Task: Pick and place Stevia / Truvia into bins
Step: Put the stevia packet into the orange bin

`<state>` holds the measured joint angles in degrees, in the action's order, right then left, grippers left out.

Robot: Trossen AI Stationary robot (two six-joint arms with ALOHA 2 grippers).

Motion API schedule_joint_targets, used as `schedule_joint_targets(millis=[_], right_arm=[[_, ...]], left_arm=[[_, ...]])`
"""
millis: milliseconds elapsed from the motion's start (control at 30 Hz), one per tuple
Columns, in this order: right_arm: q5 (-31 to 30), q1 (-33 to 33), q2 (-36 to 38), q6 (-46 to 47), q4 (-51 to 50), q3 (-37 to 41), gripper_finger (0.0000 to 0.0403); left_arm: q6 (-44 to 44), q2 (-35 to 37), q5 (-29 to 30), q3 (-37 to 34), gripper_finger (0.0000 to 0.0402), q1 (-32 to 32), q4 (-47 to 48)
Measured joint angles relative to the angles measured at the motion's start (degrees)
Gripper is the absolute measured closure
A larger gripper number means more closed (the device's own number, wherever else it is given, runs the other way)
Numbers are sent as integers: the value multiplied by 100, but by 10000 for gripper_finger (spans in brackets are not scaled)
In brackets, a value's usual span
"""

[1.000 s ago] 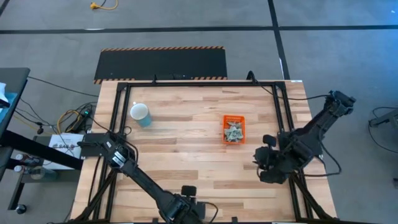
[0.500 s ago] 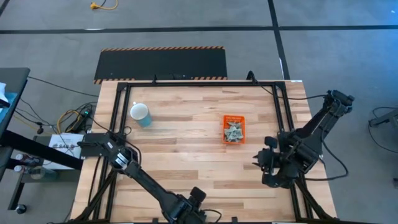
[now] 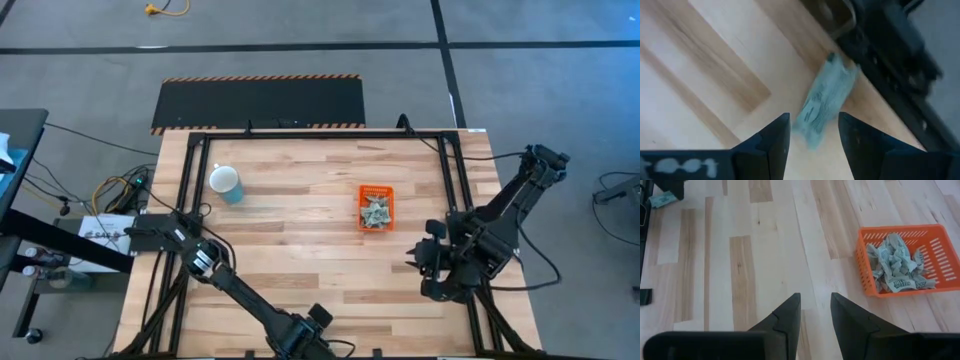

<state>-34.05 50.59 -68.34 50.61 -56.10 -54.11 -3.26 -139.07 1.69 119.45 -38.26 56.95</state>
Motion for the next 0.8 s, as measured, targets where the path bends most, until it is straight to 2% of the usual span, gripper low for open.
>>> schedule_joint_targets(millis=[267, 400, 800], right_arm=[[-84, -4, -1, 2, -11, 2, 302], [-93, 0, -1, 4, -2, 4, 302], [-103, 2, -1, 45, 0, 4, 302]], left_arm=[[-48, -133, 31, 14, 244, 40, -147], [127, -137, 105, 14, 258, 39, -119], [535, -150, 452, 14, 394, 35, -142]])
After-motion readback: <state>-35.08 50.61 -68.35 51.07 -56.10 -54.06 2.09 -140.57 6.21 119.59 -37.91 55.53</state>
